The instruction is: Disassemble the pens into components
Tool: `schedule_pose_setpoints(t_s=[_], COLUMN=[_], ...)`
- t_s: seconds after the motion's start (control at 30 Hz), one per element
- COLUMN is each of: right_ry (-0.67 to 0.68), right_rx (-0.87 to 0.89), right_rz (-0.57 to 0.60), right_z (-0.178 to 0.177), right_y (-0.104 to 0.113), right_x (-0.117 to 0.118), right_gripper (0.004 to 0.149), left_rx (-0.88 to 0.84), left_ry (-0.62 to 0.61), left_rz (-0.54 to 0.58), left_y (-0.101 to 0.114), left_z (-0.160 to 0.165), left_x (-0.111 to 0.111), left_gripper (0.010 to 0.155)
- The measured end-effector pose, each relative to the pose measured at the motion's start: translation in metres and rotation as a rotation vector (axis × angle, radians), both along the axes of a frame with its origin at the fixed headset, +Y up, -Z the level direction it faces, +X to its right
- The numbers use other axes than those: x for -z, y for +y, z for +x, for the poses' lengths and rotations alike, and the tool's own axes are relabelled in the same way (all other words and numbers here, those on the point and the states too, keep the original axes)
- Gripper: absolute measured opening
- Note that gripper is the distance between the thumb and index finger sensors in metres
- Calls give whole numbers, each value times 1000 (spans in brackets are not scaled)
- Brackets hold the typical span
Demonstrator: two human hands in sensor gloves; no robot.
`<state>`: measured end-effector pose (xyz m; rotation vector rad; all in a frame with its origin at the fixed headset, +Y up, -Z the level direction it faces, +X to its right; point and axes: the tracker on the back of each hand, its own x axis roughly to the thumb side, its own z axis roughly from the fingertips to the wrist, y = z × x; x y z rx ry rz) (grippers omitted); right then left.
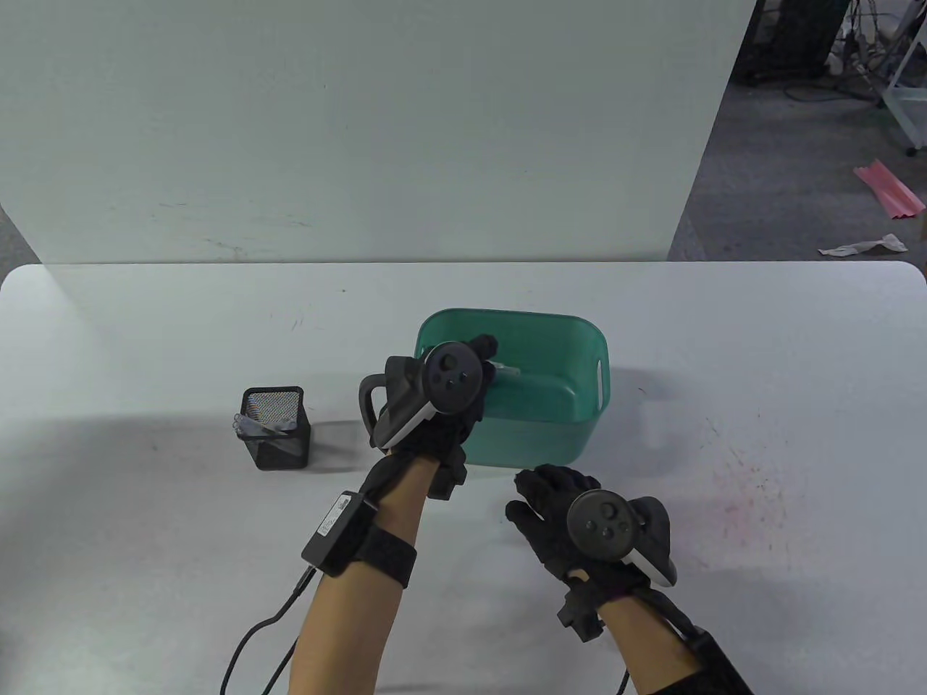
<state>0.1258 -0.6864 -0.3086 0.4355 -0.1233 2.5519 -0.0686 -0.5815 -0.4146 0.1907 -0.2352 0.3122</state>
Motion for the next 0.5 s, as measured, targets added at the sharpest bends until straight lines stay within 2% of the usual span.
schedule_pose_setpoints(t_s=[0.3,0.5], right_ry=[0,-15], right_rx=[20,27], right_rz=[-25,-33], right_z=[3,5], right_y=[-2,-3], right_x=[1,2], right_gripper=[54,54], left_rx=[29,30], left_ry=[-4,-26], left_rz=[-18,33], left_y=[-7,-5], left_z=[7,-13], left_x=[2,-1], left_gripper=[44,45])
